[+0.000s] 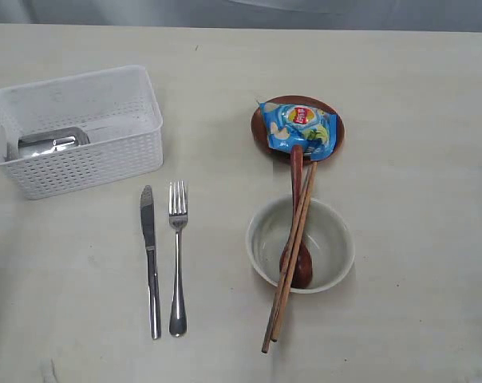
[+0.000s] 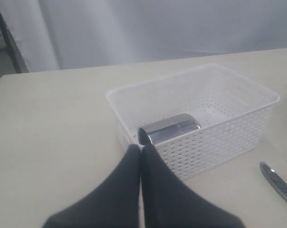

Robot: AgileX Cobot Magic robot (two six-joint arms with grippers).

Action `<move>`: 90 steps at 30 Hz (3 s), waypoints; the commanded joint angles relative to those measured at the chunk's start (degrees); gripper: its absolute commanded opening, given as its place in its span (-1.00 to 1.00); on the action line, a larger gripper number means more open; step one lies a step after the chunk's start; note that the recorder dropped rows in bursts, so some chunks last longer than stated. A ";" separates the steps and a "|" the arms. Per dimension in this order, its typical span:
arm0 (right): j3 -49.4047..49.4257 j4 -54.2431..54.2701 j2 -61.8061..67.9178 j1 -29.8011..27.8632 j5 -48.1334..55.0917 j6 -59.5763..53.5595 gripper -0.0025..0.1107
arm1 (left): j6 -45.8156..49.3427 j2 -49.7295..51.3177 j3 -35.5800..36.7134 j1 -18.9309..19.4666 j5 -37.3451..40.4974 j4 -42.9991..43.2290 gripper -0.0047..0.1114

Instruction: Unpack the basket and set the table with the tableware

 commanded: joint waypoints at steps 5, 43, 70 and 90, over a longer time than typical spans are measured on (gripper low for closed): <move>3.90 -5.90 -0.28 -0.28 2.50 -0.29 -0.96 | 0.09 -0.18 0.15 -0.23 -0.55 0.16 -0.92; 3.90 -5.90 -0.28 -0.17 11.82 -1.37 -0.96 | 0.09 -0.18 0.15 -0.23 -0.55 0.16 -0.92; 3.90 -5.90 -0.28 -0.17 11.82 -0.12 -0.96 | -11.05 -0.18 0.15 -0.23 -34.62 6.42 -0.92; 3.90 -5.90 -0.28 -0.17 11.82 0.02 -0.96 | -39.26 22.33 -28.37 -0.66 -9.96 6.69 -0.91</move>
